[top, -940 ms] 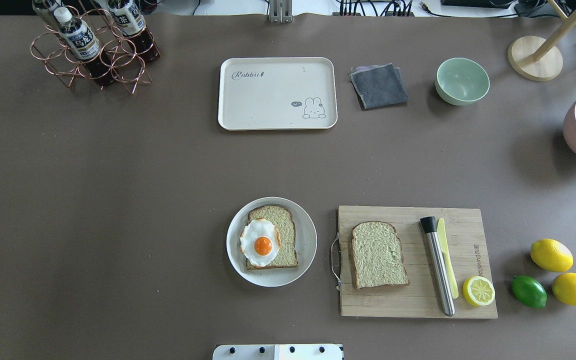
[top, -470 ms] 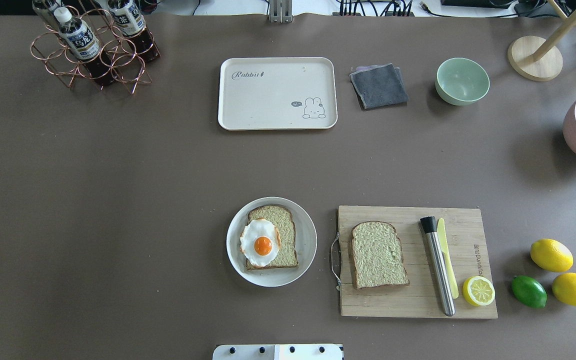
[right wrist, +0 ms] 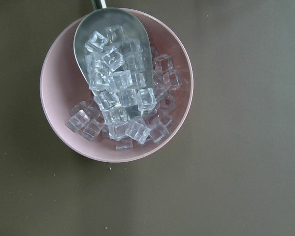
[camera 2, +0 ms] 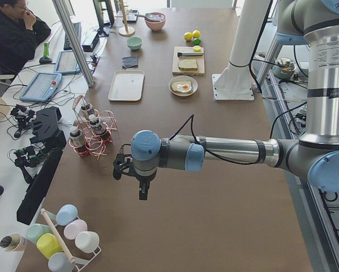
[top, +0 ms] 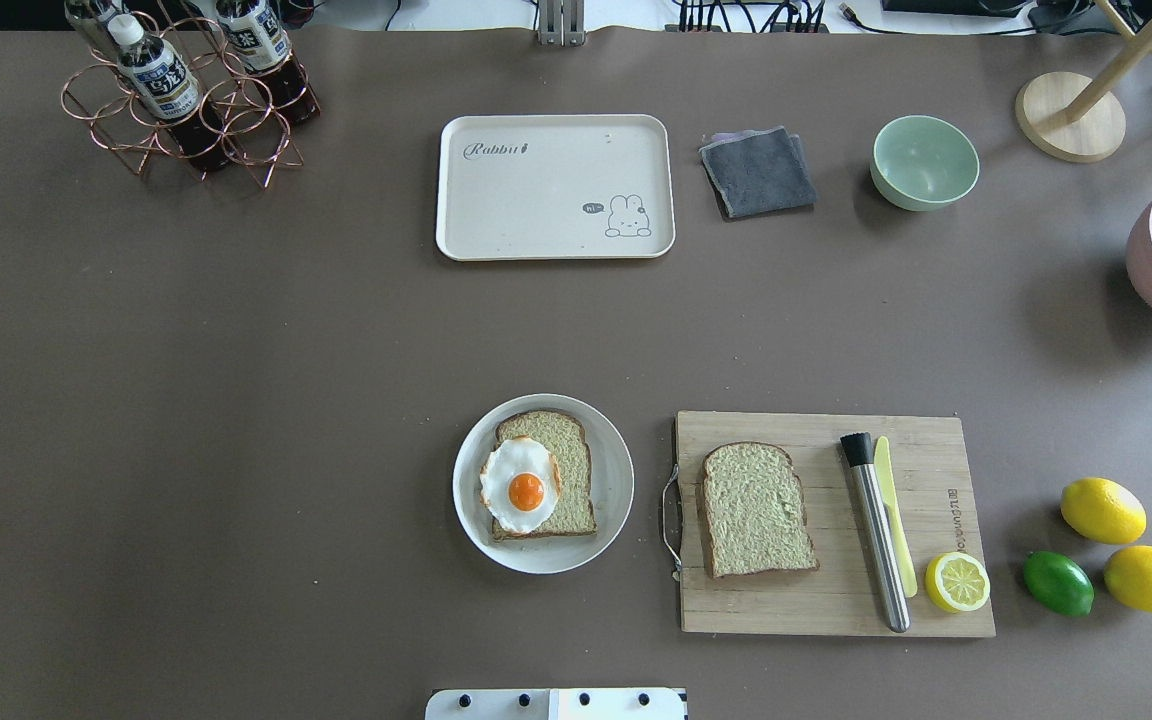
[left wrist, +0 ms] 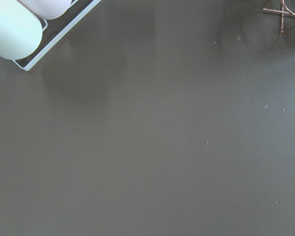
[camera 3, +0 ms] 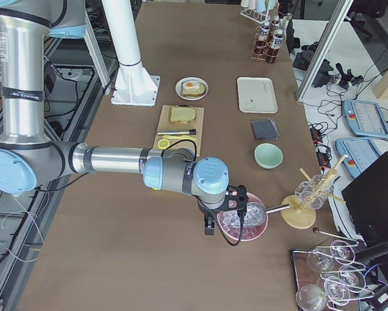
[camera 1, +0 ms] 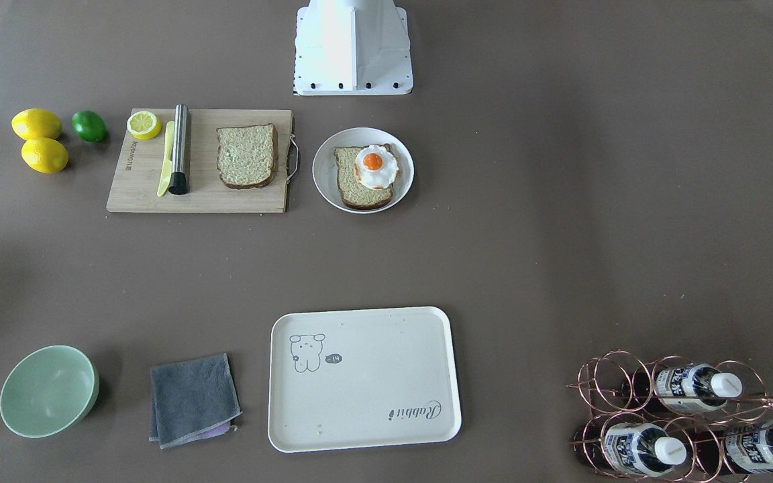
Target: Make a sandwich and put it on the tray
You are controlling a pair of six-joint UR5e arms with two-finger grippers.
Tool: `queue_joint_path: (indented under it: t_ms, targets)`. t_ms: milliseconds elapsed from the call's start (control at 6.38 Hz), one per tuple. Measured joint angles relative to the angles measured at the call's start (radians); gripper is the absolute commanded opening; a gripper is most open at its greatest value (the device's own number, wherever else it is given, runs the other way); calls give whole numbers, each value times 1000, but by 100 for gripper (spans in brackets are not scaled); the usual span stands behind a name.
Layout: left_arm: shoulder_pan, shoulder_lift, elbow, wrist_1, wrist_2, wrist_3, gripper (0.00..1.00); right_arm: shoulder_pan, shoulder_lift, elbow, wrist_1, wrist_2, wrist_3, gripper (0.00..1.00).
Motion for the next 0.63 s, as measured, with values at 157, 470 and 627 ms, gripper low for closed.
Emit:
queue_joint_path:
  t_ms: [157,470,627]
  targets:
    - [0,0,0,0,0,0,98,0,0,0,0,0,0,100]
    - [0,1,0,-1,0,1,98,0,-2,-2,-1,4,-1,100]
    - [0,0,-1,-1,0,2,98,0,-6,-2,0,8,-3,100]
